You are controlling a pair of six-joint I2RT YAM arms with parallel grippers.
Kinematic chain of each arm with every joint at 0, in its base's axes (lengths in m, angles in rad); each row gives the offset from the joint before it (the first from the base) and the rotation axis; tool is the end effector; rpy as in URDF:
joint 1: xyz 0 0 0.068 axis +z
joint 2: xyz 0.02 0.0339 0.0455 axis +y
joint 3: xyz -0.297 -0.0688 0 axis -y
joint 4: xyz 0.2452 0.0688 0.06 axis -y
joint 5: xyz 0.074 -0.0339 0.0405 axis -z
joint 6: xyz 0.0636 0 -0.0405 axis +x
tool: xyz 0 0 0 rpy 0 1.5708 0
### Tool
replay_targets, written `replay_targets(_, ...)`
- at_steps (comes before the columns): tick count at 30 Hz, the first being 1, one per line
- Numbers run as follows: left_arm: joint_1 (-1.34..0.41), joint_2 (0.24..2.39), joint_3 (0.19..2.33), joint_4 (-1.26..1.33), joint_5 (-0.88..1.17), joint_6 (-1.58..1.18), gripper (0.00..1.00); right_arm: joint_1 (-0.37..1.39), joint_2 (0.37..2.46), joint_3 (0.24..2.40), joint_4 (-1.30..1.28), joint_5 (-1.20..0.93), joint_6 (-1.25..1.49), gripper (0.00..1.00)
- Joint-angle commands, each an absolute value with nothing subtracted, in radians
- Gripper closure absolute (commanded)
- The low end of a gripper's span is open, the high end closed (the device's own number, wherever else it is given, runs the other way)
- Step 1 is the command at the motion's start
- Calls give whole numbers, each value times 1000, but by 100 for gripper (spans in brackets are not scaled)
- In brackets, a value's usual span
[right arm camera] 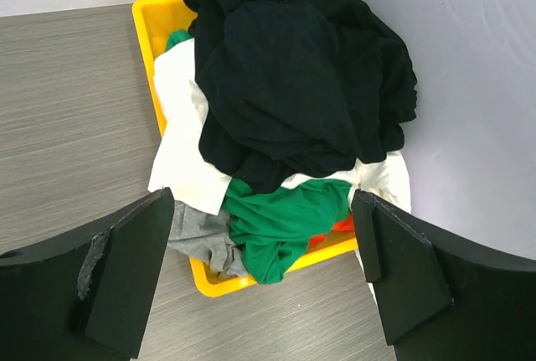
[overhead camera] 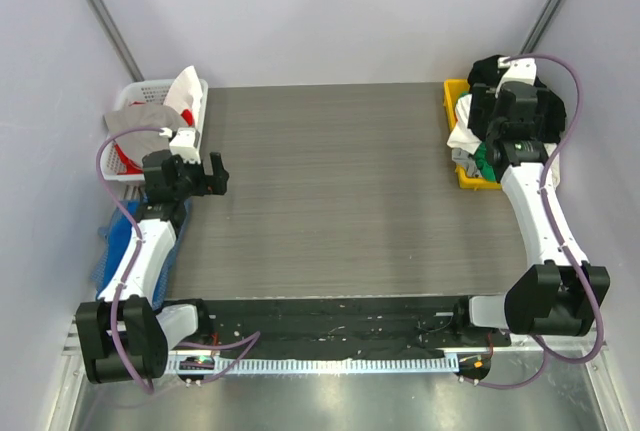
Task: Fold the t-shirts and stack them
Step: Grab crumpled tshirt from bin with the right arm
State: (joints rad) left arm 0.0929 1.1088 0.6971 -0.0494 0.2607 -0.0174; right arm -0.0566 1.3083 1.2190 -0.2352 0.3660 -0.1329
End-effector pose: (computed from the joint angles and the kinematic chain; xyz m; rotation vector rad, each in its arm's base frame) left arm 0.2581 0.0076 0.2760 0.0524 2.0212 -0.2169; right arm 0.3171 -0.0408 0.3957 0.1786 1.8924 -0.4753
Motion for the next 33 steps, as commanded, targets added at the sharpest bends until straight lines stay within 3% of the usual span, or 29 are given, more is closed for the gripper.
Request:
replay_targets(1, 92, 1101, 692, -5, 256, -6, 0, -61, 1334, 1282, -235, 367, -144, 5)
replay_targets(7, 94, 1104, 692, -5, 262, -6, 0, -61, 1425, 1311, -241, 380, -189, 15)
replay_targets(17, 94, 1104, 684, -5, 250, -5, 0, -75, 1661, 1540, -281, 359, -245, 14)
replay_targets(25, 92, 1115, 684, -5, 245, 23, 0, -117, 1778, 1620, -302, 357, -255, 30)
replay_targets(33, 94, 1123, 687, -3, 241, 25, 0, -158, 1821, 1620, -314, 330, -256, 31)
